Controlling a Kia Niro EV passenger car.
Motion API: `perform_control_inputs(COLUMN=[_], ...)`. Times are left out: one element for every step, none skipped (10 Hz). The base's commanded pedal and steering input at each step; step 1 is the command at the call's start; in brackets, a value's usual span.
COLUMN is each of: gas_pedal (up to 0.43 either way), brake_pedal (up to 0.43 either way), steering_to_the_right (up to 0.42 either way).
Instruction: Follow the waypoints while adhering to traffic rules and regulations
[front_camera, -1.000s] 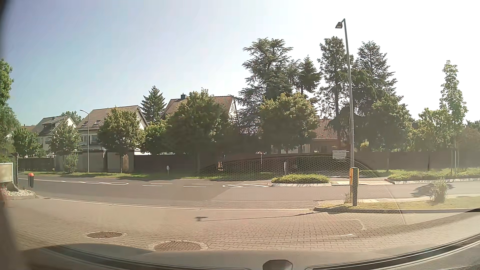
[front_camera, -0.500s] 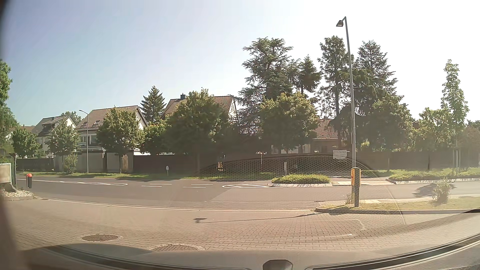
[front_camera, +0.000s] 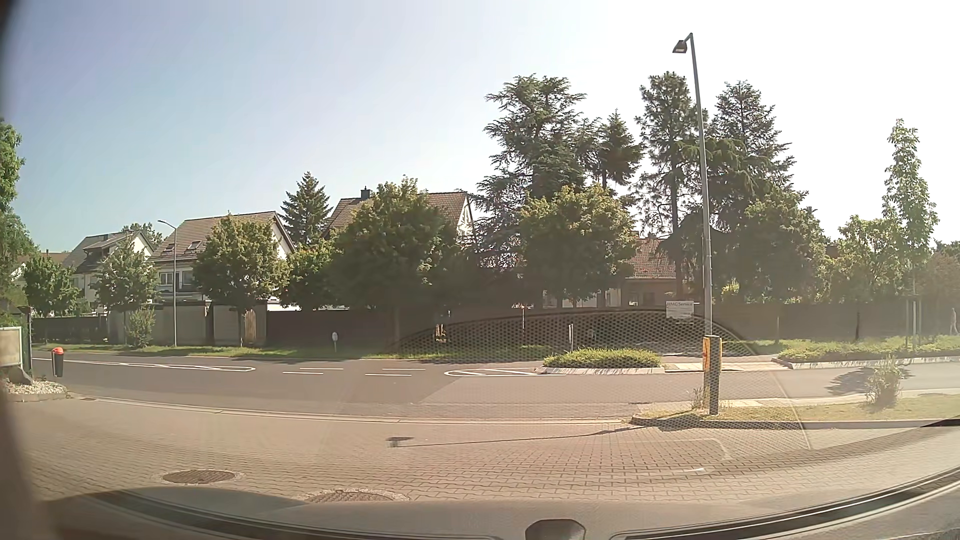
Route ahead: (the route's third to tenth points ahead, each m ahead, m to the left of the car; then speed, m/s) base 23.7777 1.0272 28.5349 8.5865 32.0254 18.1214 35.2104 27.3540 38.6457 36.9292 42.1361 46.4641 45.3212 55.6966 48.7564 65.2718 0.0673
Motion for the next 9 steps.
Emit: perform_control_inputs(gas_pedal=[0.000,0.000,0.000,0.000,0.000,0.000,0.000,0.000,0.000], brake_pedal=[0.250,0.250,0.250,0.250,0.250,0.250,0.250,0.250,0.250], steering_to_the_right=[-0.002,-0.003,-0.004,-0.004,-0.004,-0.004,-0.004,-0.004,-0.004])
